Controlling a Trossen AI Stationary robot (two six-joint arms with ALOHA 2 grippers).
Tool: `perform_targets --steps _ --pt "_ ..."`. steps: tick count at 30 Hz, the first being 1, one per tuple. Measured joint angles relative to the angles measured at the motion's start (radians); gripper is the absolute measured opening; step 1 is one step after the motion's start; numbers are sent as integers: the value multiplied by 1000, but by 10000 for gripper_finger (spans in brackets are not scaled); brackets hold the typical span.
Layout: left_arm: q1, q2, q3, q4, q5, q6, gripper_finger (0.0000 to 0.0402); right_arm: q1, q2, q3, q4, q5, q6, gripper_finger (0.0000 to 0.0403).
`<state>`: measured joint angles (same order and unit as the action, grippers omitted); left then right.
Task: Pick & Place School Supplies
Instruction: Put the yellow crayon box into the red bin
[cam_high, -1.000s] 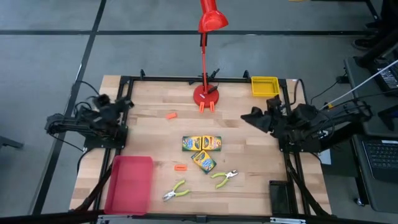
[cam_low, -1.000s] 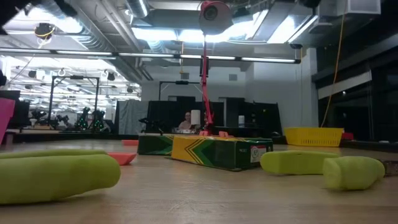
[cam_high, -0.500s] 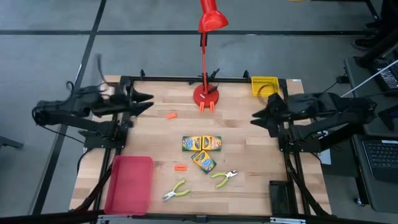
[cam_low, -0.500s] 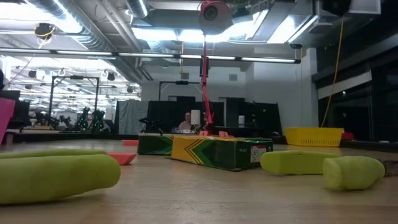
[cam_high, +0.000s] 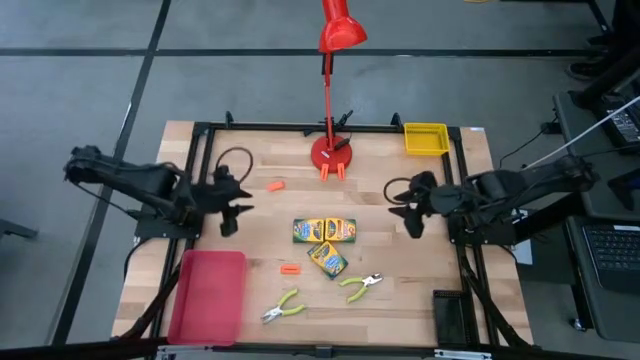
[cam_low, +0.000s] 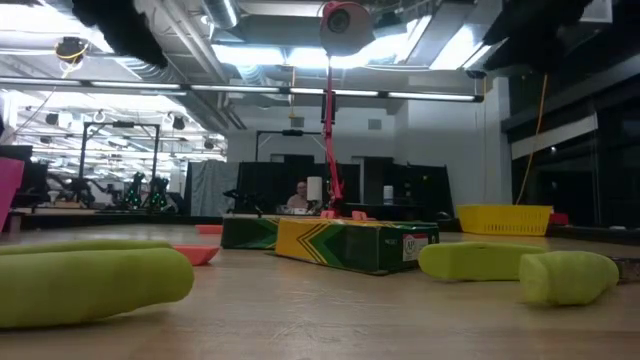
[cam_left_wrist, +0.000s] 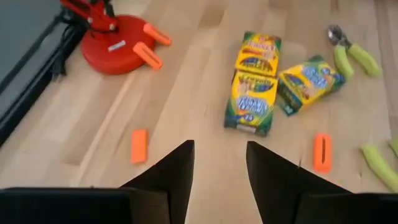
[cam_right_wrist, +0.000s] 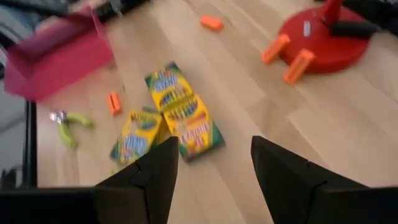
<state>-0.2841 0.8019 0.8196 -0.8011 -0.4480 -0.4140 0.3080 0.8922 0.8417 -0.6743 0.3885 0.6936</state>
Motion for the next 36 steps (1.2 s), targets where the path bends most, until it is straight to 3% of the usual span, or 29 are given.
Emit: perform_targets --steps 4,7,14,17,21,28,32,36 --pt "-94 -7 -130 179 -171 -48 143 25 0 -140 165 11 70 208" --pt "-133 -1 -237 269 -243 -122 143 51 0 -229 204 9 148 208" --pt "-148 49 -515 530 -263 -386 143 80 44 -374 372 13 310 208" --pt "-145 85 -582 688 -269 -427 143 80 103 -381 424 20 321 208" --pt "-126 162 -593 765 -238 -394 139 79 197 -381 486 18 288 208" --pt "-72 336 -504 799 -39 -186 118 78 329 -381 488 -39 282 208" --pt "-54 437 -425 799 -21 -65 107 67 353 -381 495 -39 241 208" --pt "-41 527 -390 813 -38 -52 100 56 383 -381 550 -38 153 208"
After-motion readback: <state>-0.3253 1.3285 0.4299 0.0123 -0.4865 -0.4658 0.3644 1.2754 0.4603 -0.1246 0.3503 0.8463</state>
